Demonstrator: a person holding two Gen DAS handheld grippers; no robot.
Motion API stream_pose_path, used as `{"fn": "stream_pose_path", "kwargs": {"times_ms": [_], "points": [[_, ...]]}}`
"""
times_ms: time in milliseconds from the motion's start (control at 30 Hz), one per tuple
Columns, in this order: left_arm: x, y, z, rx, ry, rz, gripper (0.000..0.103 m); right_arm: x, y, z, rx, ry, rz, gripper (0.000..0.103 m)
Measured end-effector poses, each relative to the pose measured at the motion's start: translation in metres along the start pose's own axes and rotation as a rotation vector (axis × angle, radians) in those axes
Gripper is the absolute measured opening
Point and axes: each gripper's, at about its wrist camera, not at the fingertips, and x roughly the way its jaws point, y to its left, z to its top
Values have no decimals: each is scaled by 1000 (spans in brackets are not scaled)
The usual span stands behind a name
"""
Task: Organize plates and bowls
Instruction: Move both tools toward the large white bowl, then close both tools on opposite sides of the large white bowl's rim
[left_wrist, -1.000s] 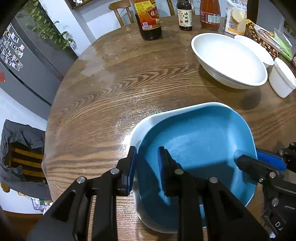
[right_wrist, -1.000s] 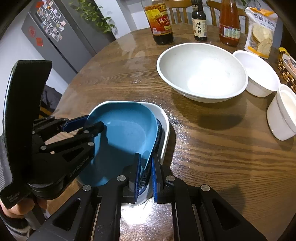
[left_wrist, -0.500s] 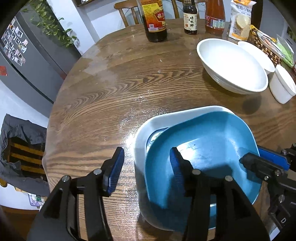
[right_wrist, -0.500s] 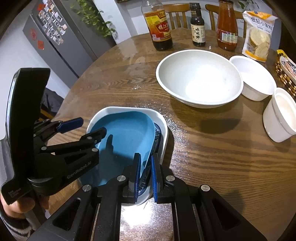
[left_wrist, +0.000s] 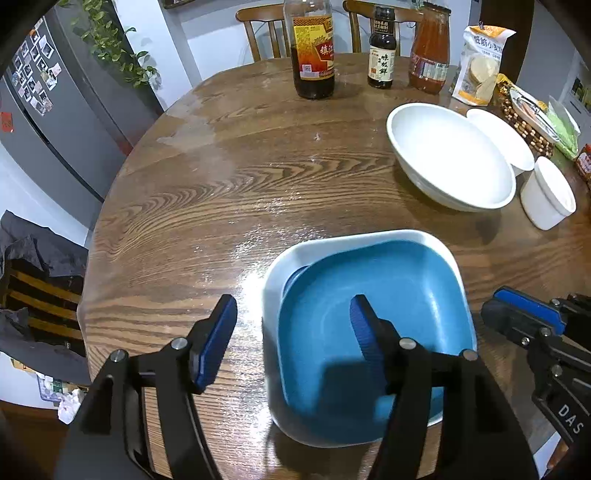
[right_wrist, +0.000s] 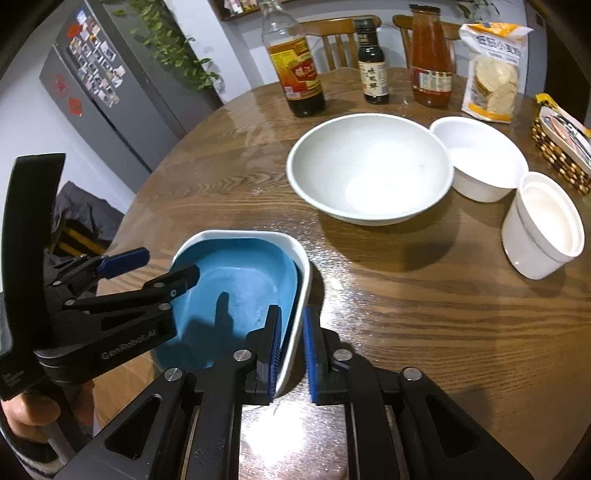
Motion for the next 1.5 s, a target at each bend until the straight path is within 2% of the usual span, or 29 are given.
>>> {"fn": "stream_pose_path", "kwargs": {"times_ms": [67,133,300,433,667,1067,1267,1500], "points": [[-2,-2,1,-2,-3,-10,66,-4,-5,0,18,-17,-14,33],[-4,-4,3,-12,-7,-26,70,-10,-11,0,36,-39,-30,51],[-9,-10,11,-35,-29,-59,79,-25,-30,2,87,-85,-70,59],[-12,-20,19,-42,-41,-92,92,-33,-47,0,147,-108,-83,66],[-15,-31,36,-71,-56,-155,92,-41,-72,-4,240,-131,-80,67],[-4,-49,77,-50,-80,-187,92,-42,-95,9,328,-148,-84,67],[10,-60,90,-12,-82,-186,92,-34,-96,17,341,-146,-94,67],[36,-64,103,10,-55,-154,92,-18,-94,34,366,-149,-63,67]]}}
